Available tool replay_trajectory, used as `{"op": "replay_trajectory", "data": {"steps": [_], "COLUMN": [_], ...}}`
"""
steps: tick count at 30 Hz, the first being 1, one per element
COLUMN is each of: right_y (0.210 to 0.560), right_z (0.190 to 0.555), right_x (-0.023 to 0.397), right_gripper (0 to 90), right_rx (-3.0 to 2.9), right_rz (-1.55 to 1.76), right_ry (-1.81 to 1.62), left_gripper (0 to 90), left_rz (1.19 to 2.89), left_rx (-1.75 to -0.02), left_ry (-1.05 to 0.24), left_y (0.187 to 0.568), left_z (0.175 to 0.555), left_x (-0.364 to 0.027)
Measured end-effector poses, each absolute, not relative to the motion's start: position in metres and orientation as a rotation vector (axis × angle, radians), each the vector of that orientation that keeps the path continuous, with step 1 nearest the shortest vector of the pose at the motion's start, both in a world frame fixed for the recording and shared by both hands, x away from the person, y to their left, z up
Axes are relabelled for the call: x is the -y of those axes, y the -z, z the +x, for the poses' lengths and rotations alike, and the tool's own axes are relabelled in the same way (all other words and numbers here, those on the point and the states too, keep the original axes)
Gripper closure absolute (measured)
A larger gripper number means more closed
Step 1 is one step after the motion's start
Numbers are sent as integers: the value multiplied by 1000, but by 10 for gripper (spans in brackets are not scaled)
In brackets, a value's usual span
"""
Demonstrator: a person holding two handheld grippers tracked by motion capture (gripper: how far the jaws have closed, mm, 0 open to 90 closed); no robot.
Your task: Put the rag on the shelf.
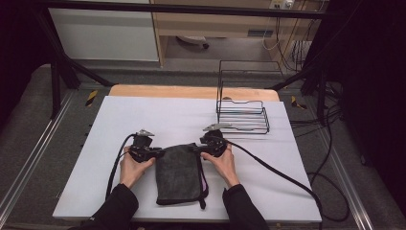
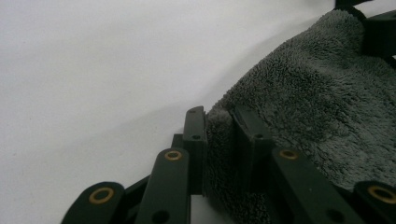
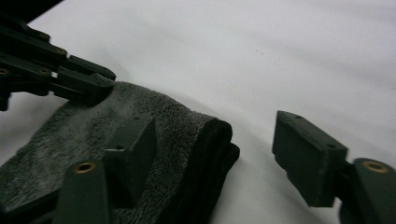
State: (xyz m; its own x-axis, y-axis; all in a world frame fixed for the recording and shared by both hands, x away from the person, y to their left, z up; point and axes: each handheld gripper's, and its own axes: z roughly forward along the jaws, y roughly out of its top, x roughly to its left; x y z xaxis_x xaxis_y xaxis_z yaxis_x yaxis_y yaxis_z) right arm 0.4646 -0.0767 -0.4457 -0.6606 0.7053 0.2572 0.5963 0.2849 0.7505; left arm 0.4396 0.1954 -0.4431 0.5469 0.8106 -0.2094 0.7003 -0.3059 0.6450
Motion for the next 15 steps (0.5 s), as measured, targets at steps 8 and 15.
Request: {"op": "replay_trajectory", "data": {"steps": [8, 15], "right_y": [454, 454], "right_z": [467, 466], "right_x": [76, 74], "right_gripper": [512, 662], "right_rx": [-2485, -2510], "right_rz": [1269, 1310], "right_ry": [-1276, -1296], "left_gripper": [755, 755], "left_rz": [2081, 2071], "left_rx": [-1208, -1213], "left_ry": [-212, -198], "left_y": [443, 444], "left_z": [439, 440], "left_x": [-195, -196]}}
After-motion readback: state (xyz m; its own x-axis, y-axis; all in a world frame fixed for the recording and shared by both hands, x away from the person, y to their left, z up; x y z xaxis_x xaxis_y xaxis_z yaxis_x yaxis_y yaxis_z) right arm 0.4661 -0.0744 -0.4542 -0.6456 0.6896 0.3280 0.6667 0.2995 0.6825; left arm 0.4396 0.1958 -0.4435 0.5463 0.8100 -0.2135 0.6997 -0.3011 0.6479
